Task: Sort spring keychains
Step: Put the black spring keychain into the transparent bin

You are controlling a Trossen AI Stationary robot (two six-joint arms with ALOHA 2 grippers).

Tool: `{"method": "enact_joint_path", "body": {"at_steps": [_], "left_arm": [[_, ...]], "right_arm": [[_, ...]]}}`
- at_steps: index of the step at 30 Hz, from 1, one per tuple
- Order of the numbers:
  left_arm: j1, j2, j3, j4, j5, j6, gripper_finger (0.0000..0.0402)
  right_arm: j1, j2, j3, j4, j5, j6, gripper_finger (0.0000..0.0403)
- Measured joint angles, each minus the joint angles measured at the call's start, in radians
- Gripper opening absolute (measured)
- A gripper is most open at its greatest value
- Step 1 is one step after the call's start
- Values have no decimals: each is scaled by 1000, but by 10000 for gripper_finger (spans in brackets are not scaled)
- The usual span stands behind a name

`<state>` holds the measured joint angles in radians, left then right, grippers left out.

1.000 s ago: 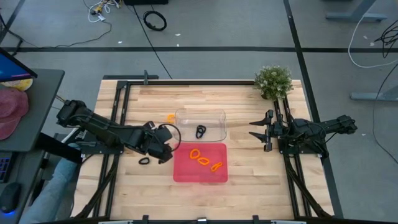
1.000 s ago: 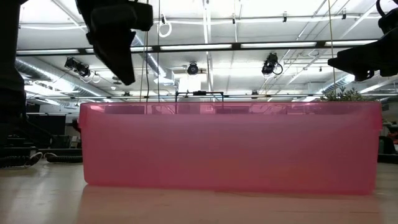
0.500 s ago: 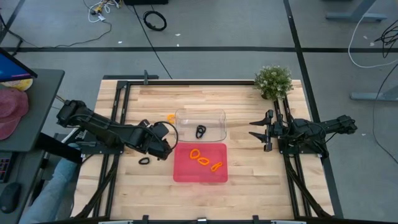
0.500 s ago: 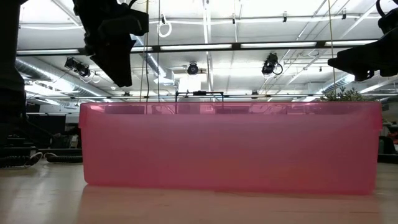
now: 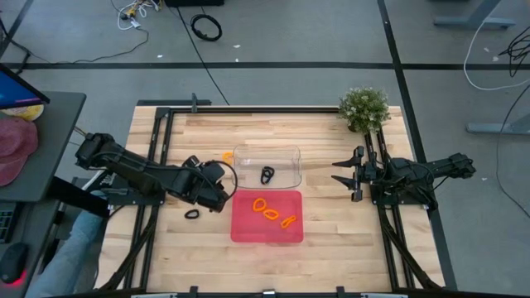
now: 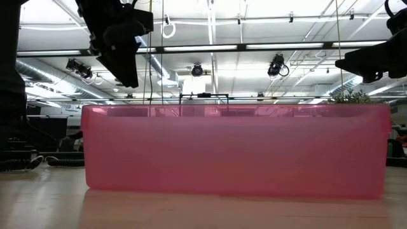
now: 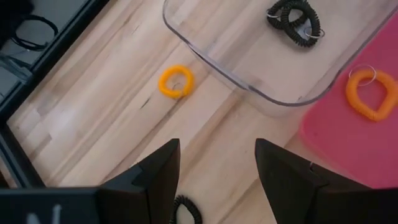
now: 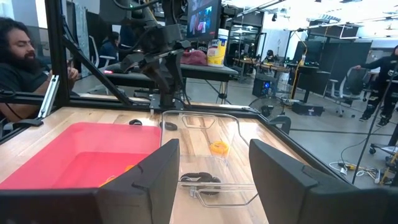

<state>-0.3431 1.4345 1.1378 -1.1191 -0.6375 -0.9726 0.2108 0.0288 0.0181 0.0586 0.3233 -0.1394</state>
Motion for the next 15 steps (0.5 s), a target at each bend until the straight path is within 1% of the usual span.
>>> {"method": "enact_joint_path", "body": {"at_steps": [4, 8, 15], "left_arm": [[0, 0, 0, 0, -35, 18, 211], [0, 0, 0, 0, -90, 23, 211], [30, 13, 0, 0, -120, 29, 211]], "right_arm": [[0, 0, 0, 0, 0, 0, 198], [0, 0, 0, 0, 0, 0, 198], [0, 0, 0, 0, 0, 0, 198]]}}
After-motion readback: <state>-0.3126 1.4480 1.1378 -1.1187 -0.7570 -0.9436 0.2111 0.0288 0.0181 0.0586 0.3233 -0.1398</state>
